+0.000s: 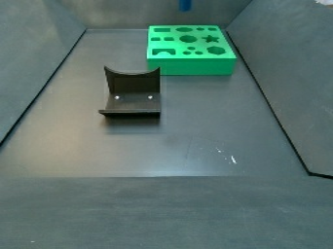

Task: Insert the oval object.

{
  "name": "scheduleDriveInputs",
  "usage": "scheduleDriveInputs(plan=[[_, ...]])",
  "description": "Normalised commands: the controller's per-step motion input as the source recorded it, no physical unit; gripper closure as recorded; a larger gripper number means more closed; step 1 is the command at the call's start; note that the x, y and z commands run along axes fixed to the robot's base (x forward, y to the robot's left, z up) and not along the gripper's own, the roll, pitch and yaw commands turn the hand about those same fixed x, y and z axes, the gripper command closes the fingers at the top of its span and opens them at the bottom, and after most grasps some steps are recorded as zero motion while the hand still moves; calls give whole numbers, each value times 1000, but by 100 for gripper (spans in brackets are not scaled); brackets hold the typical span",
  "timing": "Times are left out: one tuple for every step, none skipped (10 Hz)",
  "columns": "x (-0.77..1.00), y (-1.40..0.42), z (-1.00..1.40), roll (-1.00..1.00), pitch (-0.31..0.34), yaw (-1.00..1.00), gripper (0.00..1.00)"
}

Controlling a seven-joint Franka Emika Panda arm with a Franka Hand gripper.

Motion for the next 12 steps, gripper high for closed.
scheduleDriveInputs(plan=[[0,-557,-294,0,0,-706,100],[0,-477,-423,40,-19,-809,100],[0,-311,-357,10,-10,-926,100],[0,-306,-360,11,-14,-931,100],[0,-300,-357,13,-16,-937,100],[0,-269,-360,7,-14,-960,100],[0,-243,-363,3,-3,-971,100],[0,-143,-411,7,0,-1000,100],[0,-6,-466,24,0,-1000,100],[0,0,-477,30,0,-1000,100],[0,0,-423,29,0,-1000,100],[14,0,-334,6,16,-954,100]])
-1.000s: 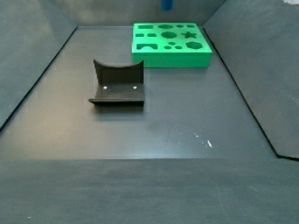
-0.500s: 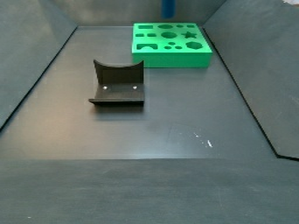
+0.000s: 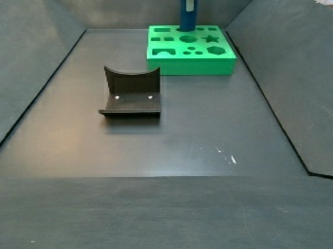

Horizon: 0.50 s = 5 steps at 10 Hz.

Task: Insert the oval object.

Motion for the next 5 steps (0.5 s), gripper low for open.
scheduleDriveInputs(plan=[[140,0,-257,0,0,-926,100],[266,0,-329,9,0,-829,100],[403,14,-314,47,3,-680,100],[134,-49,-217,144,13,-163,100],[0,-109,-646,147,-123,0,100]])
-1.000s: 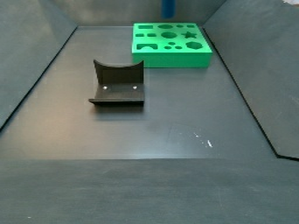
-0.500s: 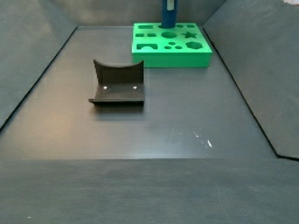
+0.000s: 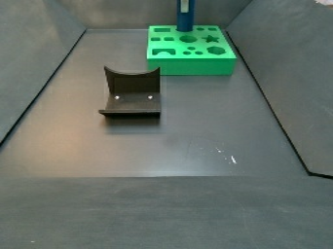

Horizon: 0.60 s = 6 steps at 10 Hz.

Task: Insert the oval object.

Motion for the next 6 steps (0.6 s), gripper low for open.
scheduleDriveInputs(plan=[[-17,-114,-683,176,-147,0,100],[-97,-111,-734,121,-153,0,100],[-34,-86,-600,109,-90,0,100],[0,-71,-546,87,-14,0,100],[0,-20,-414,-19,-30,-6,100],[3,0,-211,-143,-50,0,100]])
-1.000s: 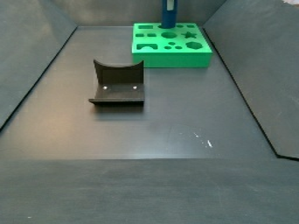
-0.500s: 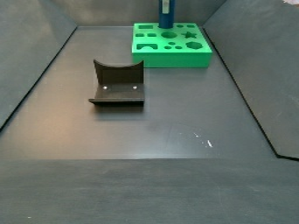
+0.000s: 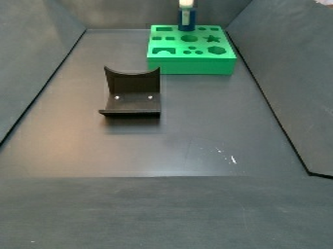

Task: Insert the oval object.

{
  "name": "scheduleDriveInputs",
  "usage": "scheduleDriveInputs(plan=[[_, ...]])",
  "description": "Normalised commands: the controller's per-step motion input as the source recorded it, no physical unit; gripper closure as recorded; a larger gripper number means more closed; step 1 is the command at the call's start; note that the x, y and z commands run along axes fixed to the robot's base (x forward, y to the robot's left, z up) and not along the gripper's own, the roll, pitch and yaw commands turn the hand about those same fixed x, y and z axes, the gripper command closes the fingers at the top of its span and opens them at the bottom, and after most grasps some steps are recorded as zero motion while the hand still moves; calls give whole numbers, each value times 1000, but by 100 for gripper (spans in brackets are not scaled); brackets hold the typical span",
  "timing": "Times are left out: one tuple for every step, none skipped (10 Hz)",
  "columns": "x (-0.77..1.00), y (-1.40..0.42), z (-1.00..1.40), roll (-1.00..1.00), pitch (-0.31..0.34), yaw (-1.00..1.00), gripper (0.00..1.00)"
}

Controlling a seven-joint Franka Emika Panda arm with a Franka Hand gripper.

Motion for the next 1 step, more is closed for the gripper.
scheduleDriveInputs(plan=[[0,0,0,3,0,0,100]])
